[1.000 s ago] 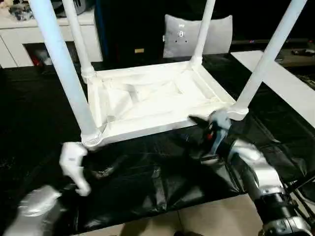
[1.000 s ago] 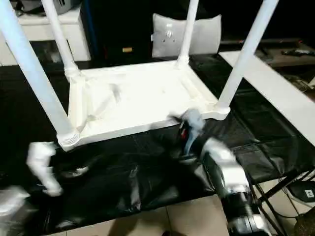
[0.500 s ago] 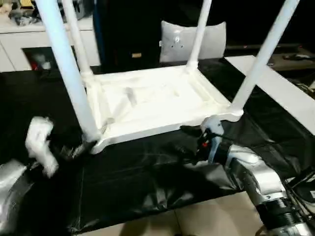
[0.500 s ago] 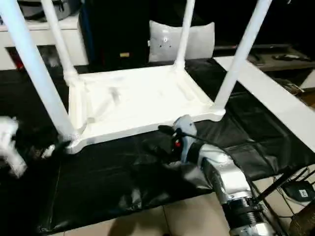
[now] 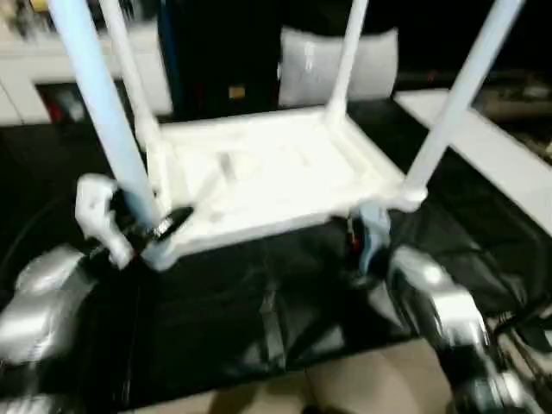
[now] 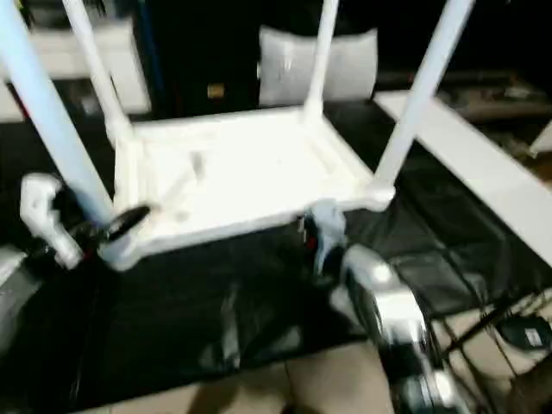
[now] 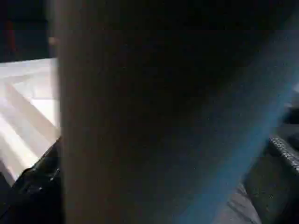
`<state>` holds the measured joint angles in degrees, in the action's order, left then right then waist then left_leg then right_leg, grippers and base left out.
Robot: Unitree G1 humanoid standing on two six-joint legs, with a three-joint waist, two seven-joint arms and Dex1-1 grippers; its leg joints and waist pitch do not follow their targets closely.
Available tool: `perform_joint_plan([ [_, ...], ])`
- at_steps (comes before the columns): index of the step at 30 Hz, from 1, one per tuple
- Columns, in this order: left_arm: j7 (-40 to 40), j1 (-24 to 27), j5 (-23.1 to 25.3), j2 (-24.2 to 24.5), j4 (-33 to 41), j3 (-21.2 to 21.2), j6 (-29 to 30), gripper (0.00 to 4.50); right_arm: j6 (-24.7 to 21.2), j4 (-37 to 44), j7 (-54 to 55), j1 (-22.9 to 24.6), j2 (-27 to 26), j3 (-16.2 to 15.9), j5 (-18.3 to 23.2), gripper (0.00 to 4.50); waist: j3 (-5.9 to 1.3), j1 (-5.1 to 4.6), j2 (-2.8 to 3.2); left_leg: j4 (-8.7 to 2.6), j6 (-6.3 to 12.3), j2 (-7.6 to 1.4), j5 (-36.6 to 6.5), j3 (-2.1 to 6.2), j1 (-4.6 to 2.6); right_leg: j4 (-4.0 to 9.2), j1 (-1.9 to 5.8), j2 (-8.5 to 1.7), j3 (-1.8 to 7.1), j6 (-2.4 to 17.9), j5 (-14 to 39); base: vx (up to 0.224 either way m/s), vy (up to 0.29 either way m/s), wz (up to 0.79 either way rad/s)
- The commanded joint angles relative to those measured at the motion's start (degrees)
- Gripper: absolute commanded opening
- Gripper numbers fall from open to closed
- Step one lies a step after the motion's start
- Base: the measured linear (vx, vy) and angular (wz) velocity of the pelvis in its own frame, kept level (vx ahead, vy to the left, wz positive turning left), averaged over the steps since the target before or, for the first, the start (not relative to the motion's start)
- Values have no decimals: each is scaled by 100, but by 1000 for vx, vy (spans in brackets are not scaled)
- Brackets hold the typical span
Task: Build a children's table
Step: Rotate table base
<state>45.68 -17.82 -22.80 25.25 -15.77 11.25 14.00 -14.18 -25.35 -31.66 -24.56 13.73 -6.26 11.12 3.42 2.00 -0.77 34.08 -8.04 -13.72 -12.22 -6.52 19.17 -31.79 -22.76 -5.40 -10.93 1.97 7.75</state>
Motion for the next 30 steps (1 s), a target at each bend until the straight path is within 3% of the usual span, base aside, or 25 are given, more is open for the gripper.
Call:
perform_joint_plan([
  [1,188,-135,-36,-81,-106,-161,14,447,20,-274,162,-100,1,65,-142,450,-365,-2,61,-466,190,49,-1517,-122,78,409,306,-300,325,303,2612,0,0,0],
  [2,421,-222,-182,-121,-72,-218,131,447,92,-598,297,-228,19,35,-274,450,-374,35,49,-451,150,65,-1476,-166,39,385,265,-306,387,436,2518,0,0,0],
  [3,684,-263,-356,-131,50,-290,309,447,149,-907,399,-352,30,16,-369,450,-399,89,77,-445,120,66,-1290,-190,24,315,269,-306,449,633,2276,55,16,5],
  [6,1032,-205,-603,-75,352,-394,605,447,196,-1197,479,-488,19,13,-436,450,-428,155,19,-428,148,60,-653,-245,59,125,290,-260,567,976,1341,57,13,3],
  [8,1455,-84,-885,73,784,-611,986,447,317,-1621,543,-709,-27,23,-518,450,-475,161,-31,-409,170,60,-274,-254,79,-4,324,-284,615,1171,905,0,0,0],
  [10,1577,-37,-972,128,938,-695,1116,447,371,-1756,559,-783,-45,25,-542,450,-471,164,-32,-376,266,96,34,-286,93,-54,312,-263,647,1306,559,0,0,0],
  [15,1824,163,-1177,205,1578,-1039,1525,447,593,-2074,464,-1060,-222,73,-503,450,-414,147,-102,-374,230,122,-452,-337,145,-5,323,-252,711,1055,1308,0,0,0],
  [18,1838,287,-1289,162,1988,-1279,1728,447,704,-2116,353,-1166,-322,42,-500,450,-390,109,-109,-379,193,123,-700,-349,109,59,277,-218,706,835,1854,0,0,0],
  [21,1738,289,-1373,-68,2325,-1581,1901,447,904,-2195,103,-1290,-477,-49,-511,450,-373,66,-126,-373,178,120,-863,-343,110,89,257,-214,703,761,2160,0,0,0],
  [26,1600,162,-1442,-407,2343,-1766,2039,447,1126,-2174,-355,-1320,-664,-263,-529,450,-378,3,-145,-358,190,129,-954,-331,130,121,251,-195,687,632,2377,0,0,0],
  [30,1586,122,-1481,-558,2338,-1910,2124,447,1319,-2009,-958,-1222,-793,-571,-567,450,-393,-22,-152,-352,254,109,-960,-327,127,105,245,-187,690,725,2218,0,0,0],
])
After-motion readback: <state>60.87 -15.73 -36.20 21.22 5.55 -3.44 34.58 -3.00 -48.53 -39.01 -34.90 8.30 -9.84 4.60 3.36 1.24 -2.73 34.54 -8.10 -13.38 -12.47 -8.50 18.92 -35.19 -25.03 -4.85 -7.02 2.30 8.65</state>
